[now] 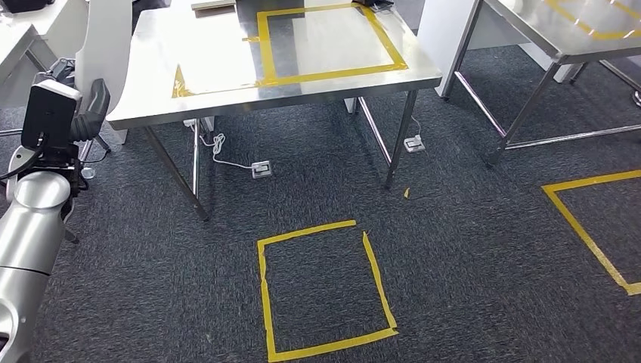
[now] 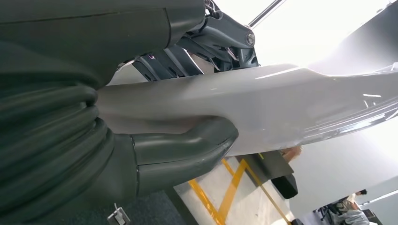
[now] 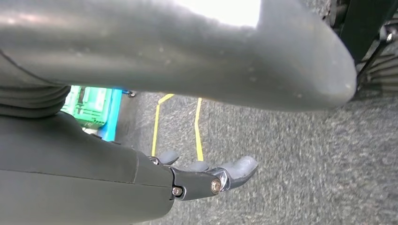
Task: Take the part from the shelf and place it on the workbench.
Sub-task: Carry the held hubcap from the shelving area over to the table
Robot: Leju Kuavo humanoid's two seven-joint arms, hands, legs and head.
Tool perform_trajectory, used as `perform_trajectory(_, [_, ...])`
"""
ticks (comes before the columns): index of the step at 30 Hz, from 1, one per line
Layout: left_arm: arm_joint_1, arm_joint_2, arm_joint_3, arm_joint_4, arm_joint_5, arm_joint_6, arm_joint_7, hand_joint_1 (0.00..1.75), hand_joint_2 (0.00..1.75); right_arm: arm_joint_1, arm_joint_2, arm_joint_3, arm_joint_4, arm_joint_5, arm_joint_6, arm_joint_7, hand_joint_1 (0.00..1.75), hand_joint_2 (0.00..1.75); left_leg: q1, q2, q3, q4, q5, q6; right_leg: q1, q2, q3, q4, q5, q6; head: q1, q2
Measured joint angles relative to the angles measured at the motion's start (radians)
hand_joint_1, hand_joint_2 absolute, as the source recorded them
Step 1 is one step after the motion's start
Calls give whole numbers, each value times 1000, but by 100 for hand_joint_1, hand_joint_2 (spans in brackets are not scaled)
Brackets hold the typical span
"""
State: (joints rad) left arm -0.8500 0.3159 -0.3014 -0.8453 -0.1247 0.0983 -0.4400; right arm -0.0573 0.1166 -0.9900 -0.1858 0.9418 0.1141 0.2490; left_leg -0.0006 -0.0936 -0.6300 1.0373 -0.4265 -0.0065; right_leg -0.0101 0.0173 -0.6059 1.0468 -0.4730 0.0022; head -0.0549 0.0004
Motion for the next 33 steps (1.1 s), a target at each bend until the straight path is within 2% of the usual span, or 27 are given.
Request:
perform_trajectory(4, [-5, 0, 1, 7, 0, -3, -1, 175, 175, -3, 0, -8, 0, -8, -15, -1, 0, 0, 1, 5, 4, -10, 5, 6, 2, 2, 3, -5, 8, -7, 0, 0])
perform_trajectory(10, [-10, 0, 1, 16, 0, -3, -3, 175, 175, -1, 0, -18, 0, -9, -22, 0, 0, 0, 0, 15, 10, -16, 5, -1, 0, 11, 2, -5, 10, -12, 0, 0])
perform_trajectory(14, [-11, 0, 3, 20, 0, -3, -7, 175, 175, -1, 2, -22, 0, -7, -19, 0, 0, 0, -3, 17, 8, -14, -1, 6, -3, 11, 3, -7, 9, -8, 0, 0])
perform_trajectory(17, [-11, 1, 7, 19, 1, -3, -10, 175, 175, -2, 1, -23, 0, -3, -18, 0, 0, 0, 2, 20, 25, -40, 5, 12, -1, 5, 4, -3, 1, 3, 1, 0])
perform_trajectory(19, [-11, 1, 8, 19, 3, -3, -11, 175, 175, -2, -1, -23, 0, -1, -18, 0, 0, 0, 9, 25, 40, -55, 11, 15, 0, -2, -31, 71, -35, 11, 7, 0])
perform_trajectory(21, [-9, 1, 9, 21, 6, -5, -12, 175, 175, -1, -1, -23, 0, 0, -18, 0, 0, 0, 10, 27, 42, -53, 6, 18, -4, -3, -98, 189, -83, 21, 12, 0])
perform_trajectory(22, [-5, 0, 10, 22, 8, -6, -12, 175, 175, 0, -1, -24, 0, 0, -18, 0, 0, 0, 11, 28, 42, -49, 2, 17, -8, -4, -124, 228, -90, 26, 12, 0])
perform_trajectory(23, [-2, 0, 10, 23, 9, -7, -13, 175, 175, 0, -1, -24, 0, 1, -18, 1, 0, 0, 13, 27, 42, -44, -4, 14, -12, -4, -134, 234, -78, 31, 13, 0])
perform_trajectory(24, [0, -1, 10, 23, 10, -8, -13, 175, 175, 1, -2, -24, 0, 1, -18, 2, 0, 0, 16, 27, 42, -36, -11, 10, -16, -4, -124, 203, -51, 36, 13, 0])
perform_trajectory(25, [2, -2, 10, 23, 10, -8, -14, 175, 175, 1, -2, -24, 0, 1, -18, 2, 0, 0, 20, 27, 42, -25, -20, 4, -20, -4, -98, 142, -15, 41, 14, 0])
perform_trajectory(26, [3, -2, 10, 22, 11, -9, -14, 175, 175, 0, -2, -24, 0, 1, -18, 2, 0, 0, 22, 26, 41, -15, -30, -4, -22, -2, -71, 86, 9, 43, 15, 0])
perform_trajectory(27, [3, -1, 11, 22, 11, -9, -15, 175, 175, 0, -1, -24, 0, 1, -18, 1, 0, 0, 22, 26, 38, -4, -41, -11, -23, 0, -49, 43, 23, 39, 16, 0])
perform_trajectory(28, [3, -1, 11, 22, 11, -10, -16, 175, 175, 1, -1, -24, 0, 1, -18, 1, 0, 0, 21, 25, 37, 2, -49, -19, -22, 1, -36, 20, 24, 33, 17, 0])
perform_trajectory(31, [3, -2, 13, 22, 11, -14, -20, 175, 175, 1, 0, -25, 0, 1, -18, 3, 0, 0, 20, 24, 44, 0, -61, -37, -19, -3, -24, 15, 9, 4, 20, 0])
perform_trajectory(33, [1, -2, 14, 21, 11, -15, -22, 175, 175, 1, 0, -25, 0, 1, -18, 4, 0, 0, 19, 48, 35, 29, -74, -44, -21, -8, -9, 9, 2, -10, 17, 0])
